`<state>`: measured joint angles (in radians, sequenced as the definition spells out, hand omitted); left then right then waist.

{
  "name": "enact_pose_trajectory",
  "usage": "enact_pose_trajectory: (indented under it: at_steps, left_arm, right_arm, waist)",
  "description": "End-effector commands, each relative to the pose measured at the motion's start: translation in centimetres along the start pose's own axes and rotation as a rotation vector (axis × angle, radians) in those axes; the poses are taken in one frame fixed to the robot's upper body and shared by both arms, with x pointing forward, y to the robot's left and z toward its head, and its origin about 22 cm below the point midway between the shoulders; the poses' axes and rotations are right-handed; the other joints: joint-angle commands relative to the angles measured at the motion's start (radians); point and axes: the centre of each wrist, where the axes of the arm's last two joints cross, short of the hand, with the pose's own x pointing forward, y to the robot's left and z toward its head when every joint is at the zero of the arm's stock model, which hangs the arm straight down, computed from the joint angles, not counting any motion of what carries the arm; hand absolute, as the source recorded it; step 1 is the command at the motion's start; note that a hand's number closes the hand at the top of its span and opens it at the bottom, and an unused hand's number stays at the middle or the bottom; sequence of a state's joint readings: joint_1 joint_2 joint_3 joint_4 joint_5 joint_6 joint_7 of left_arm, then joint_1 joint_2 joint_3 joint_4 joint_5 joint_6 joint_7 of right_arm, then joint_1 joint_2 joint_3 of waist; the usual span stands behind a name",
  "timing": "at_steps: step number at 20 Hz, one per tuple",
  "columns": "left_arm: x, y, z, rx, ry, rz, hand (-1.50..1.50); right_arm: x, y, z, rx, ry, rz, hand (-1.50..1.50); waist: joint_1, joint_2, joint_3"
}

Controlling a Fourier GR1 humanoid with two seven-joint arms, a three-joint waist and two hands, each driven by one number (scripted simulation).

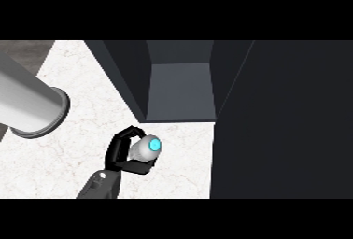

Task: Pick up the bottled water, place it into the cabinet and close the cabinet

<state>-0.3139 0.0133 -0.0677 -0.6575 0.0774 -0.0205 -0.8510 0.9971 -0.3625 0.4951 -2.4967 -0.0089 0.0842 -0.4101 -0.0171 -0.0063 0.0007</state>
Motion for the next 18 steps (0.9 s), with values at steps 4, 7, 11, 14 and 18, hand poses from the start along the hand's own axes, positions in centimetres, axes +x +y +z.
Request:
enact_pose_trajectory:
  at_steps: [4,7,11,14,18]
  left_arm:
    - [3.4,-4.4,-4.7,0.021,0.016,0.005,1.50]
    - [5.2,-7.0,-5.0,0.006,0.035,-0.013,1.50]
    - [7.9,-9.3,-8.6,0.035,0.060,0.019,1.50]
    - [8.9,-9.6,-10.6,0.043,0.056,-0.040,1.50]
    - [10.3,-9.8,-14.0,0.077,0.083,-0.073,1.50]
  right_arm:
    - [2.5,-0.4,-0.2,0.013,-0.036,0.005,-1.50]
    - [2.3,-0.1,-0.2,-0.004,-0.035,0.010,-1.50]
    - [3.2,-0.5,-0.4,-0.002,-0.051,0.004,-1.50]
    - [4.5,-0.9,-0.5,-0.006,-0.065,0.030,-1.50]
    - [1.4,-2.2,0.3,0.001,-0.063,0.022,-1.50]
  waist:
    - [-0.010,0.003,-0.001]
    - [-0.004,0.001,-0.001]
    - [-0.021,0.007,-0.002]
    - [-0.018,0.007,-0.001]
    - [-0.018,0.009,0.000]
